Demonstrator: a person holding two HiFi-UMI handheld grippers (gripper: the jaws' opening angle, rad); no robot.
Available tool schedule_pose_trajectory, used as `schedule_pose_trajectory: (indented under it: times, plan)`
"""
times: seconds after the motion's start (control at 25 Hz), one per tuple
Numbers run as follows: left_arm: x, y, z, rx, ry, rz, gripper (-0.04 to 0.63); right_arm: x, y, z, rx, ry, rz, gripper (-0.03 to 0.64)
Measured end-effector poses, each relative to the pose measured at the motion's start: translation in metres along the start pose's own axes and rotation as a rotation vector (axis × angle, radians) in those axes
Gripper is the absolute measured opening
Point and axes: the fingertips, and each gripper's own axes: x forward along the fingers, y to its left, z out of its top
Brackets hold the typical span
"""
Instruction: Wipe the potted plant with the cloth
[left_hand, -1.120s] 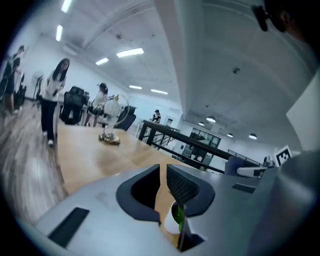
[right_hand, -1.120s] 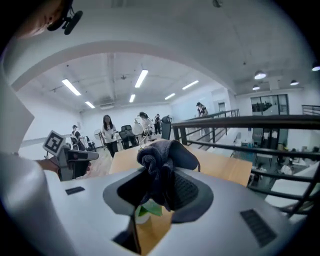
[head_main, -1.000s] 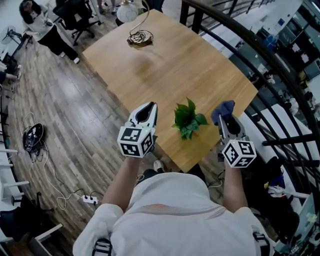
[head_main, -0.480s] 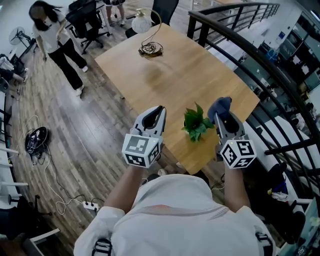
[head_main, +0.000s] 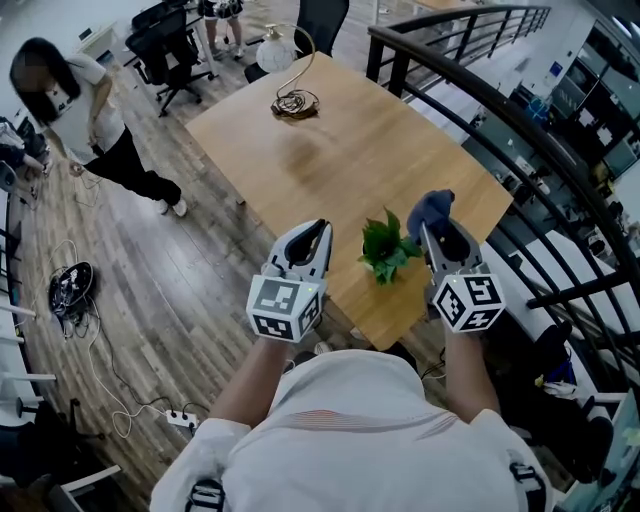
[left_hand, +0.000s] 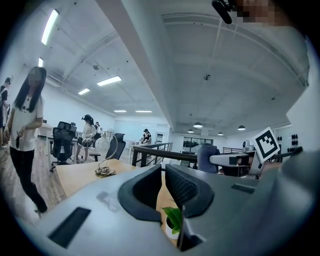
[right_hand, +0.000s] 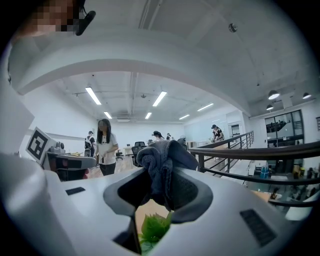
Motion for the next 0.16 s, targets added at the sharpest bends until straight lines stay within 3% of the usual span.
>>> schedule_pose_trajectory:
  times: [0.16]
  plan:
    - [0.0019,0.0025,-0.0006,-0.013,-0.003,0.002,0.032,0.0064,0.0044,0.0015,-0.01,0.0,0.017,0.175]
